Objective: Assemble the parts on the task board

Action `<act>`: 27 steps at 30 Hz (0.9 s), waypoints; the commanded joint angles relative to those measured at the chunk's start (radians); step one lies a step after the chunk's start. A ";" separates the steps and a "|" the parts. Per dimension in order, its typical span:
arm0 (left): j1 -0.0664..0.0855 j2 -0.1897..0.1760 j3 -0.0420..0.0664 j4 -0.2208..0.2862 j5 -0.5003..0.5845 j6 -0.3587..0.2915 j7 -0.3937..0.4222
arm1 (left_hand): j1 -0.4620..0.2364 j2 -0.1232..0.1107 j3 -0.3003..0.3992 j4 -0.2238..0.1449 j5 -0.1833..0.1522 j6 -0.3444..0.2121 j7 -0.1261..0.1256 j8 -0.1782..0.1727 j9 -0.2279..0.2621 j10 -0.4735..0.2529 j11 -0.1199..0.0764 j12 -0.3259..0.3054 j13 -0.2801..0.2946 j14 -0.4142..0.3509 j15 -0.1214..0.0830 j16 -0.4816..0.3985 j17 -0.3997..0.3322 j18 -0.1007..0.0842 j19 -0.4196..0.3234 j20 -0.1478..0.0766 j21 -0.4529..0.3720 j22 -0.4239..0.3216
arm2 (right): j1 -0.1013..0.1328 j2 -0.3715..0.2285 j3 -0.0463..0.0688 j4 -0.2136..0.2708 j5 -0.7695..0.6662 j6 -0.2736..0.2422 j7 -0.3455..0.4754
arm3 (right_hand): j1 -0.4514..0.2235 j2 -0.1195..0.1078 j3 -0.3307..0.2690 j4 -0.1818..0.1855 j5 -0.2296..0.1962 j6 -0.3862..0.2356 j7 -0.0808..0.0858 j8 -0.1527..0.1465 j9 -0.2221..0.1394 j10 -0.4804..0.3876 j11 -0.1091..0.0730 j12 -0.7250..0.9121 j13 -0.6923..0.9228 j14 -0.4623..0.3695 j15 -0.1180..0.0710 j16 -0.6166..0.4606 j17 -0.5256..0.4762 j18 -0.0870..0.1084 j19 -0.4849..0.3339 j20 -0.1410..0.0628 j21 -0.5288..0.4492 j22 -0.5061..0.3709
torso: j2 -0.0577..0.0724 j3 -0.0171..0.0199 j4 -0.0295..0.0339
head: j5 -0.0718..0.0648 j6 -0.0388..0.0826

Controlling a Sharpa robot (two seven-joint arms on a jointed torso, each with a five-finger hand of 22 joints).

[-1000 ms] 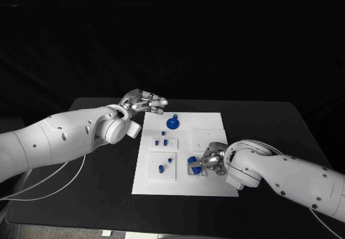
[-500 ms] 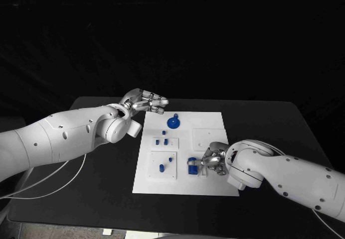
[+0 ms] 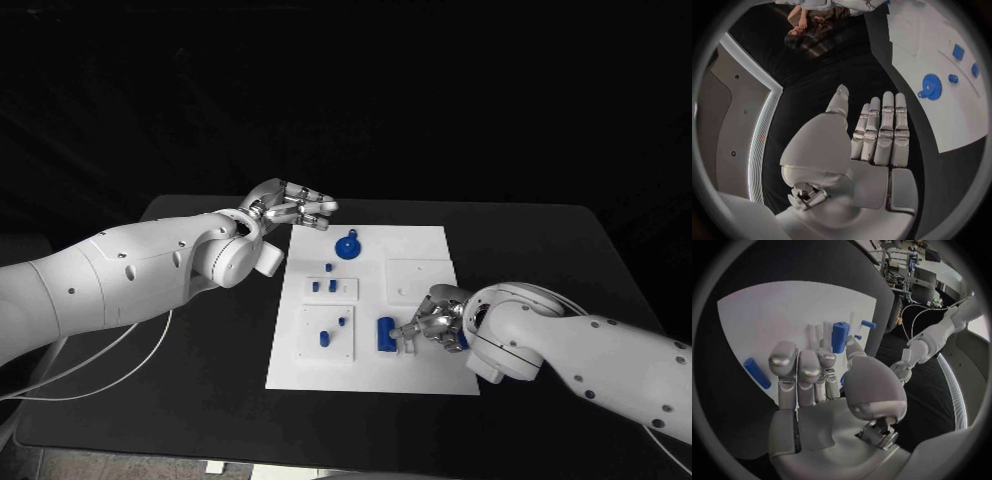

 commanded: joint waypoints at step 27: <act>0.001 0.001 0.000 -0.003 -0.007 0.014 0.005 | 0.002 0.006 0.002 -0.002 0.003 -0.004 0.002 0.001 0.001 -0.005 0.000 -0.002 0.001 -0.008 0.000 -0.001 0.001 -0.007 0.001 0.005 0.002 -0.005 | -0.012 -0.012 0.001 0.032 -0.083 0.079 0.053 | 0.061 -0.082 0.070 0.033 -0.054 0.054 -0.016 -0.004 0.057 0.024 -0.015 0.063 0.048 0.000 -0.015 -0.015 -0.011 -0.004 0.039 -0.013 -0.002 0.110 | 0.001 -0.0013 0.0009 | -0.001 -0.003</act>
